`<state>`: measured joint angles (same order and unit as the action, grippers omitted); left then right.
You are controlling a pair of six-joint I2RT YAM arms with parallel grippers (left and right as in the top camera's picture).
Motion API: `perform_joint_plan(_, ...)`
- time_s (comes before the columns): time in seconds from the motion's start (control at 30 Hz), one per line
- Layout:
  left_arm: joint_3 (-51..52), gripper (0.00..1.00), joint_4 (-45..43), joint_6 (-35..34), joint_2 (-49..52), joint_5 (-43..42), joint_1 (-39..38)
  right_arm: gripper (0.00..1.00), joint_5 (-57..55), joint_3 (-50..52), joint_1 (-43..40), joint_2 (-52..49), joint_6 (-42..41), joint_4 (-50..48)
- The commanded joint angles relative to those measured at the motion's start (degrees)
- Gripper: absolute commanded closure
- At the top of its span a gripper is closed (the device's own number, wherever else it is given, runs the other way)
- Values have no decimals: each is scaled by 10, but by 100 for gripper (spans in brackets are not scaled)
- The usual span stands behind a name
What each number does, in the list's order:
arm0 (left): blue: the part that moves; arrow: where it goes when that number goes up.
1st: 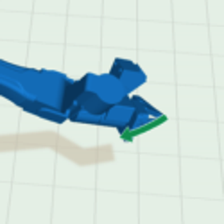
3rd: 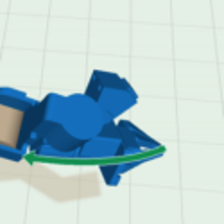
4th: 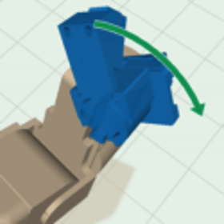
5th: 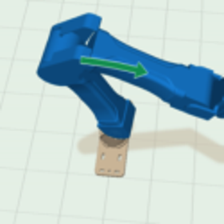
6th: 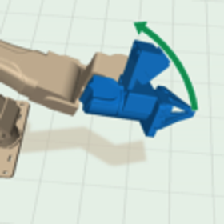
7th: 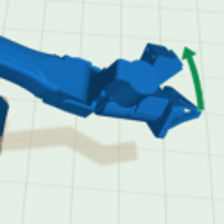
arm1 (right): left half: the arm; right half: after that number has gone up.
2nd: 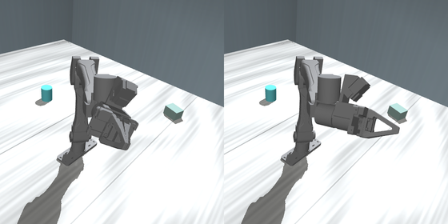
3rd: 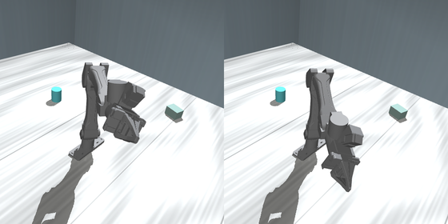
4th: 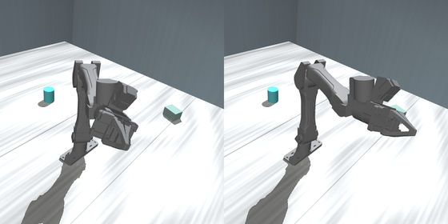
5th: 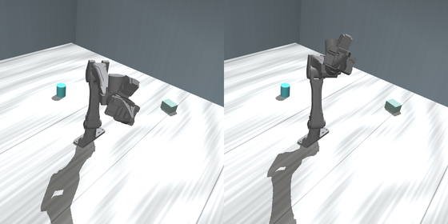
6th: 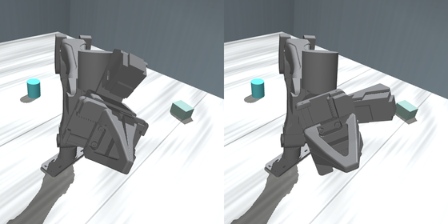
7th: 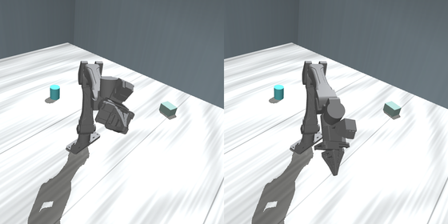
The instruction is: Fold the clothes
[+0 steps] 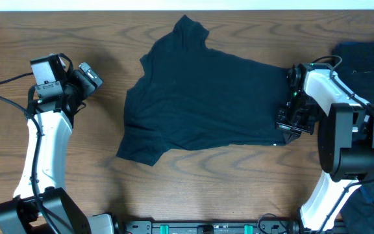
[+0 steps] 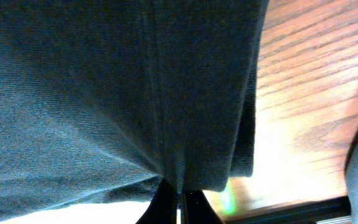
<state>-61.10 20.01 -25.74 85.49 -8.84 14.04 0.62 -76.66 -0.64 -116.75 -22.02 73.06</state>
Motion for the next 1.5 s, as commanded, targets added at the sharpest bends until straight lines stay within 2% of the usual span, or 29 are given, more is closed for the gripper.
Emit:
perform_joint_plan(0.0,-2,2,2,-1,3,-2,-1,99,1,4,-1,2,-11,-2)
perform_joint_plan(0.37,-2,2,1,-1,3,-2,-1,99,9,4,0,2,-11,-6)
perform_joint_plan(0.57,-2,2,-37,-1,2,-4,-1,99,11,4,0,2,-11,-10)
perform_joint_plan(0.63,-2,5,-44,32,3,-49,-2,99,11,4,0,2,-11,-13)
perform_joint_plan(0.67,-2,27,-53,50,6,-77,-5,99,11,4,0,2,-11,-15)
perform_joint_plan(0.7,-2,62,-60,58,10,-104,-11,99,11,4,0,2,-11,-17)
perform_joint_plan(0.73,-2,77,-64,57,14,-121,-21,99,11,4,0,2,-11,-19)
perform_joint_plan(0.8,-2,94,-67,58,26,-130,-45,99,11,4,0,2,-11,-20)
perform_joint_plan(0.87,-2,94,-73,61,46,-130,-82,99,11,4,0,2,-11,-21)
perform_joint_plan(0.97,-2,94,-100,102,89,-127,-140,99,11,4,0,2,-11,-21)
perform_joint_plan(1.07,-2,94,-129,105,133,-91,-174,99,11,4,0,2,-11,-21)
perform_joint_plan(1.47,-2,94,-218,105,255,-80,-183,99,11,4,0,2,-11,-24)
